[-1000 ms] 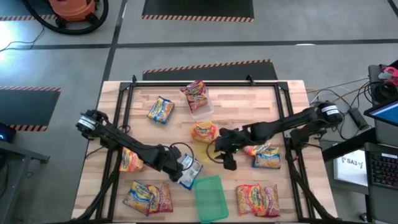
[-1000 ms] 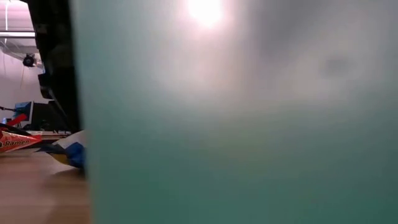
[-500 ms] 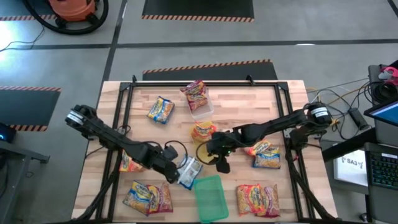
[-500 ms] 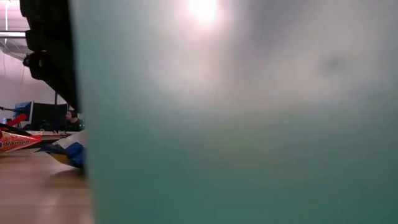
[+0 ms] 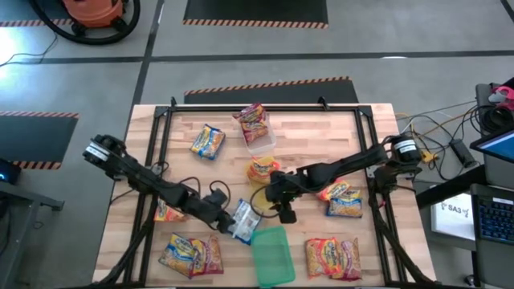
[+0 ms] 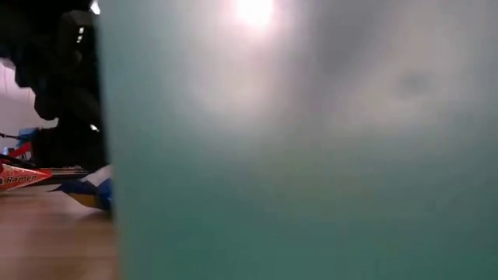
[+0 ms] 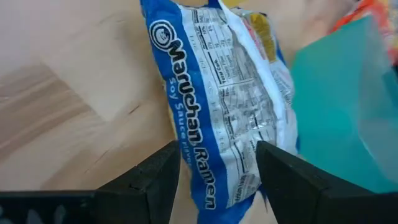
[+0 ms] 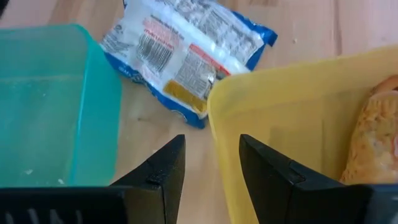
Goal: Sort Maruchan noodles
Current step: Put the blue noodle pack into the green bin
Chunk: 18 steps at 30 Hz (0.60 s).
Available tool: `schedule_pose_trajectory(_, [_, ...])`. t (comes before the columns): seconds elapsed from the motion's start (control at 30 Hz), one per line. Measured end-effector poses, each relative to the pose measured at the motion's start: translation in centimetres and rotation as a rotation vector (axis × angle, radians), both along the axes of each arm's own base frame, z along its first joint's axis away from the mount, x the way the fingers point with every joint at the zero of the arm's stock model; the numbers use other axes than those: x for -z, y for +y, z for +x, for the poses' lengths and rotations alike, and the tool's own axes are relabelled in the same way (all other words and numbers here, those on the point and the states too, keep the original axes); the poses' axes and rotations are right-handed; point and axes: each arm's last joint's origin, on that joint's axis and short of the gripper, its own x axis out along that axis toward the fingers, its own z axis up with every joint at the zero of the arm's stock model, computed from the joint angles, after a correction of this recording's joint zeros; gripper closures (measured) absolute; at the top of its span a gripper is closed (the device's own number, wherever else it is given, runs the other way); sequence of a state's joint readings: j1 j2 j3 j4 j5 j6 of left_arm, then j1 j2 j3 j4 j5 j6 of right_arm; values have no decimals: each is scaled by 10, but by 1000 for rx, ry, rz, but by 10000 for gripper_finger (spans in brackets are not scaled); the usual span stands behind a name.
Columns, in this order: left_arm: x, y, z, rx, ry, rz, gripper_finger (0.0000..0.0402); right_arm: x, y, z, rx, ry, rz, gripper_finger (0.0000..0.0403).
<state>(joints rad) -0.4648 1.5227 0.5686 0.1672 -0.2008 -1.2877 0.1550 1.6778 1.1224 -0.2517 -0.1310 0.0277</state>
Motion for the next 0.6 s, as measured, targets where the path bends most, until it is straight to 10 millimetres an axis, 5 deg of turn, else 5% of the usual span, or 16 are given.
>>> schedule_pose_trajectory(0.27, [17, 9, -15, -53, -88, -61, 208, 11, 1, 10, -57, 15, -49, 266])
schedule_pose_trajectory(0.6, [14, 6, -7, -67, -170, -79, 208, 6, 4, 14, -77, -17, -57, 269])
